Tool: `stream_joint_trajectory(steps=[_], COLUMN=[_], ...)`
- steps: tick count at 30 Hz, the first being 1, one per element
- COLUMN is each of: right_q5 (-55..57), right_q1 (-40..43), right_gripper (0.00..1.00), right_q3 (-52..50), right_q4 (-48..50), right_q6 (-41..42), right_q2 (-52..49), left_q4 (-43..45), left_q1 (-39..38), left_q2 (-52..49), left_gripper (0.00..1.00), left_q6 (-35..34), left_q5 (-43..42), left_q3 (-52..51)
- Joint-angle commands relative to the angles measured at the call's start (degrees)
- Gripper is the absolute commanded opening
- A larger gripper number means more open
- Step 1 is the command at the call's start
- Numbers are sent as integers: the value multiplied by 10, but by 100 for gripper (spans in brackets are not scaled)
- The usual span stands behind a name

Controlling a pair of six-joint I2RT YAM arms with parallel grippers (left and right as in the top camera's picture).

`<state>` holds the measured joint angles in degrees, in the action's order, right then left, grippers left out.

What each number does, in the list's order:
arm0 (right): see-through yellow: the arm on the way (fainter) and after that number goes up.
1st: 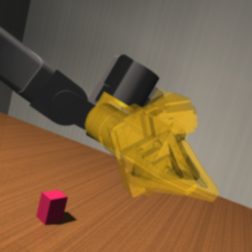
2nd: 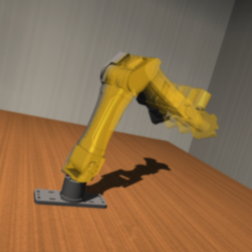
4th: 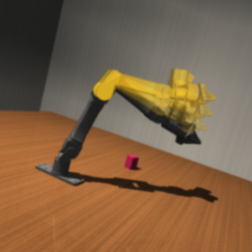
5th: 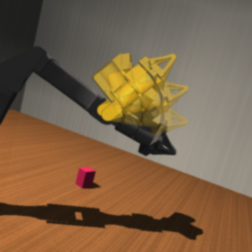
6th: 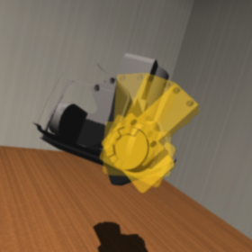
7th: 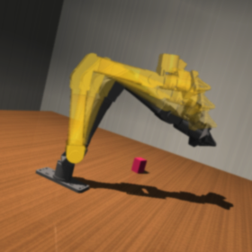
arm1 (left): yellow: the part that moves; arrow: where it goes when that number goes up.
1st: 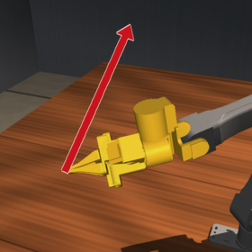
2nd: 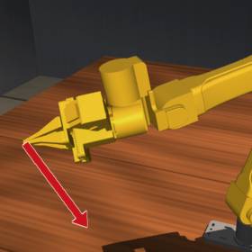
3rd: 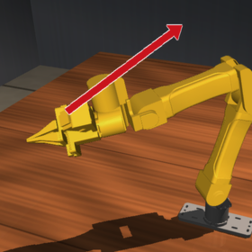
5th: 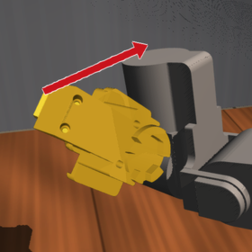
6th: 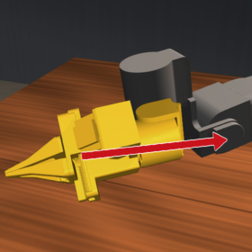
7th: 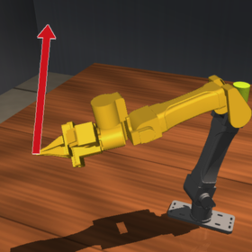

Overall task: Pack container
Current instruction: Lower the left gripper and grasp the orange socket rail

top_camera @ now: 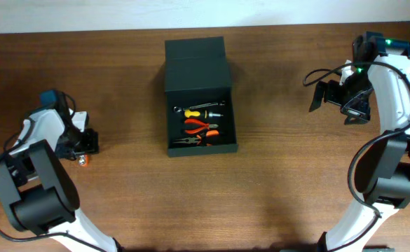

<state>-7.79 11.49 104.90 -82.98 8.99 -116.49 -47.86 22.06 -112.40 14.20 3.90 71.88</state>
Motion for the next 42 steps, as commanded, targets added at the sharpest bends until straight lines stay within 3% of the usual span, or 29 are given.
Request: stream_joint_trajectory(steps=[1,4,12,20,25,28,32,42], right_q5=[12,12,12,12,12,12,11,11], right_q1=[2,2,2,2,2,2,2,2], right_gripper=[99,99,99,99,99,99,99,99], right_q3=[-2,-2,-2,-2,-2,-2,-2,-2], right_q4=[-2,-2,-2,-2,-2,-2,-4,-9], right_q6=[-2,-2,-2,-2,-1,-1,-1,-1], right_q2=[-1,-1,-1,-1,-1,-1,-1,-1], left_q4=[-3,-3,0,20,20,22,22,-29], left_q1=[17,20,19,19,19,19,19,-6], left_q2=[-17,-17,-17,-17,-17,-17,-17,-14], left_gripper=[62,56,55,54,36,31,2,2], left_q6=[17,35,87,86,86,86,85,73], left_q5=[2,-27,-59,-59,-59,-59,-62,-61], left_q3=[-6,-6,-6,-6,-6,-6,-6,35])
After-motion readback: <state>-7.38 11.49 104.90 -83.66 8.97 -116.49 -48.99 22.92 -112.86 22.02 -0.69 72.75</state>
